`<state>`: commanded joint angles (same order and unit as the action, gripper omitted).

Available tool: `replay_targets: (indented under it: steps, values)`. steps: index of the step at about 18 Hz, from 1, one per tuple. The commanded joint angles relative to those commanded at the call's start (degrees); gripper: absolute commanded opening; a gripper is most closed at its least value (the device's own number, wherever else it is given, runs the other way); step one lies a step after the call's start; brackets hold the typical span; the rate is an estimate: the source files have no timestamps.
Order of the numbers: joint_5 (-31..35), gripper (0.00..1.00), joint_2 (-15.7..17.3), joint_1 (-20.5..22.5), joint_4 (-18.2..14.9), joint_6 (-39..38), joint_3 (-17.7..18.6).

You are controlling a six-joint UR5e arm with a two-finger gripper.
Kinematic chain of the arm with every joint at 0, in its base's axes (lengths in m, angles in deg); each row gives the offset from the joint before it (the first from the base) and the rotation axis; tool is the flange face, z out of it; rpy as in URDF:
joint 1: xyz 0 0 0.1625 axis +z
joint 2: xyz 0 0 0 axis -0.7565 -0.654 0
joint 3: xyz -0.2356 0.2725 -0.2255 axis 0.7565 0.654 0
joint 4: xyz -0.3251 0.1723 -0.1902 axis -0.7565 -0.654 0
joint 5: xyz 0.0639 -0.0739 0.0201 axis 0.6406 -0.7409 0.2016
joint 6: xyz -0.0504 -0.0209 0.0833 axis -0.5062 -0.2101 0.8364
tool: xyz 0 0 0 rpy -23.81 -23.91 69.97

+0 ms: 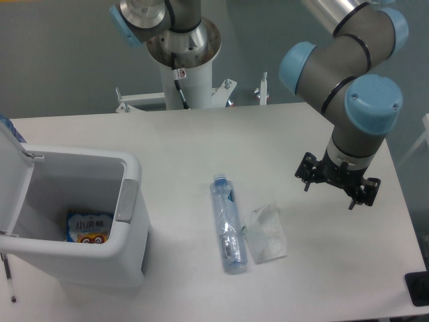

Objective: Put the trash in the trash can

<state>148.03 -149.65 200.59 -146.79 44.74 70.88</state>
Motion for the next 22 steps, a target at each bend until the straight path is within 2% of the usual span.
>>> replay_targets:
  steps: [6, 11, 13, 15, 17, 22]
  values:
    - [-0.09, 1.00, -0.09, 0.00, 0.09, -0.17, 0.18]
    - [-0.26, 1.00, -0.09, -0.09, 1.58, -0.97, 1.22]
    - [-0.44, 1.00, 0.26, 0.00, 4.90, -1.40, 3.85]
    - [-0.70, 1.00, 1.23, 0.00, 10.34, -2.02, 7.37]
    - [-0.70, 1.00, 1.32, 0.00, 13.44, -4.47, 9.22]
    - [-0.70, 1.00, 0.53, -1.05, 13.89, -8.51, 9.67]
